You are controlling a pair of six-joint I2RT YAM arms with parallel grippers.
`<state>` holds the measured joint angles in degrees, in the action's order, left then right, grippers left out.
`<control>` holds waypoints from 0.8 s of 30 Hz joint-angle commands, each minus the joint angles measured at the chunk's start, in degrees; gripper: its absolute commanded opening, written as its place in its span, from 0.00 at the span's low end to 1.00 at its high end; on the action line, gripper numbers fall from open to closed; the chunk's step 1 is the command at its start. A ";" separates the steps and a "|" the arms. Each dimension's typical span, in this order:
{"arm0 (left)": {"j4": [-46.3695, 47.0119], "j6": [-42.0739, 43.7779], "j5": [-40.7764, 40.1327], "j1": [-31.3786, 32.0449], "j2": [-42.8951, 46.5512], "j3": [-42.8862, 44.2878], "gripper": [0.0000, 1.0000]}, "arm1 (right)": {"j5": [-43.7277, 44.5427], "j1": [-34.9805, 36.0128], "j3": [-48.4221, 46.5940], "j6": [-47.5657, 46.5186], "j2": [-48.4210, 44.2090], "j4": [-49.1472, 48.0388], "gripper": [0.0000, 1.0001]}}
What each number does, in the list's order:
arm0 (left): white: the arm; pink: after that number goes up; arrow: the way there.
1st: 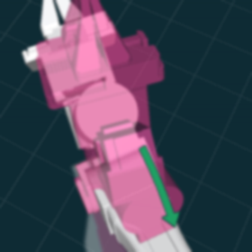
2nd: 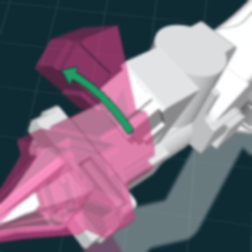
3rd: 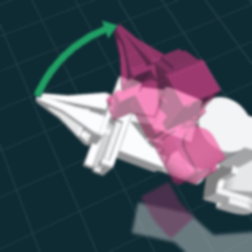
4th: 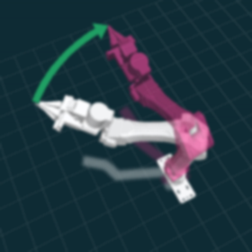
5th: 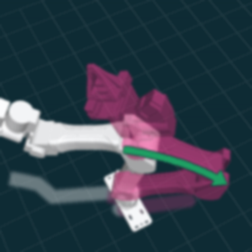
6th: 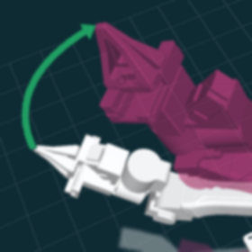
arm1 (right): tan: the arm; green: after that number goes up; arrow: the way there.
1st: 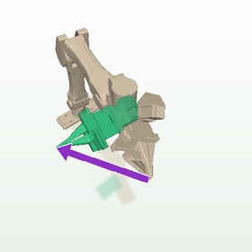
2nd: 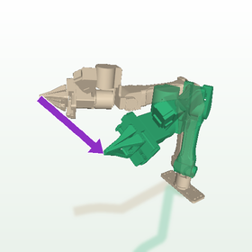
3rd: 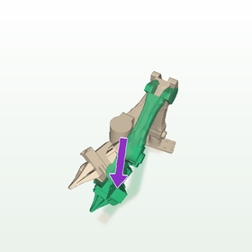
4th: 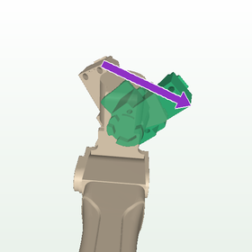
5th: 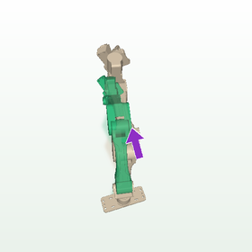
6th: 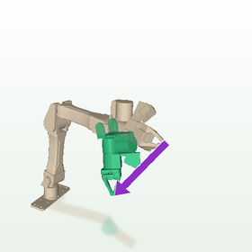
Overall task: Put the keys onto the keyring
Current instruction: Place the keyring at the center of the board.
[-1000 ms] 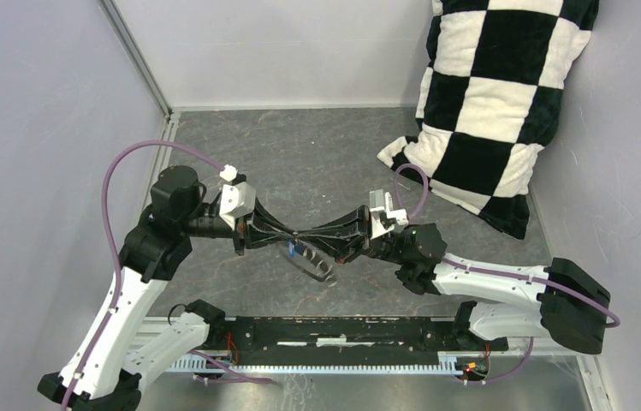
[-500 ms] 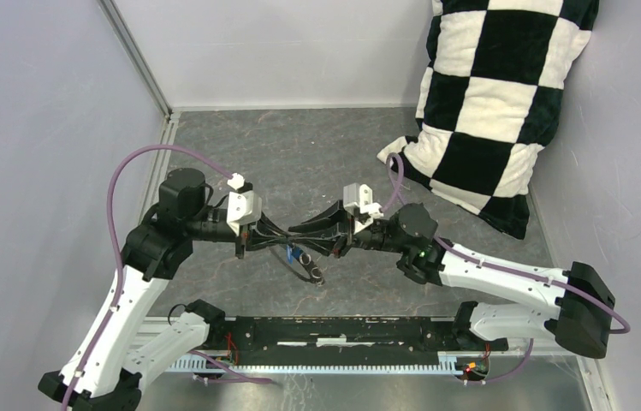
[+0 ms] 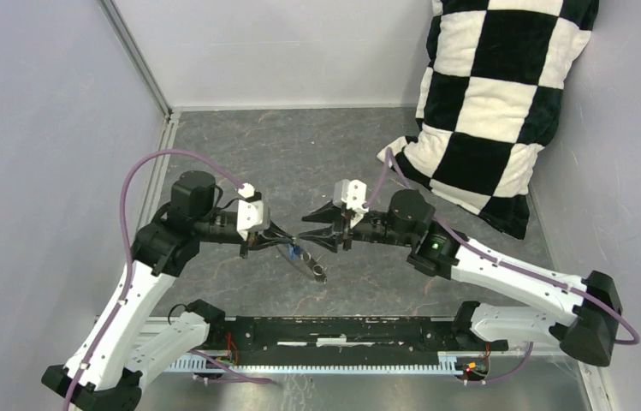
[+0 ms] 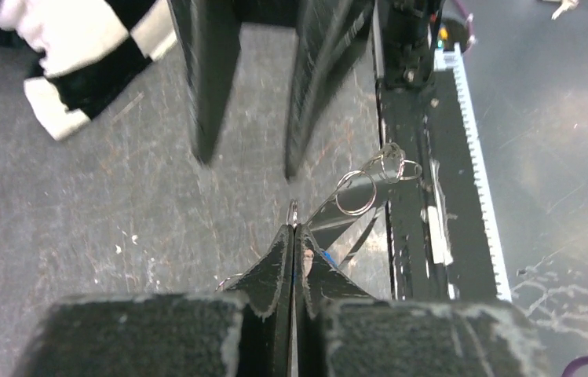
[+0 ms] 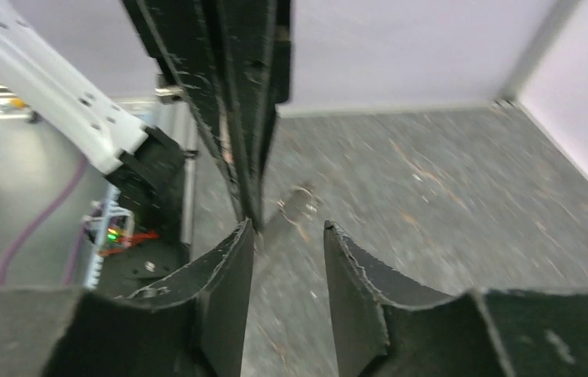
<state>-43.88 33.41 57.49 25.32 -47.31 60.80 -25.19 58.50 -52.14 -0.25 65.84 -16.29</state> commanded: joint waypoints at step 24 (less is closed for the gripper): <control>8.89 9.96 -18.92 1.58 -56.95 14.71 0.72 | 42.12 -7.04 33.57 3.55 -16.18 -9.22 0.98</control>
<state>-31.94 45.23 41.74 26.44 -100.31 70.24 12.05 51.94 -19.42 2.39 48.93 -19.68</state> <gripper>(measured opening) 0.559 0.979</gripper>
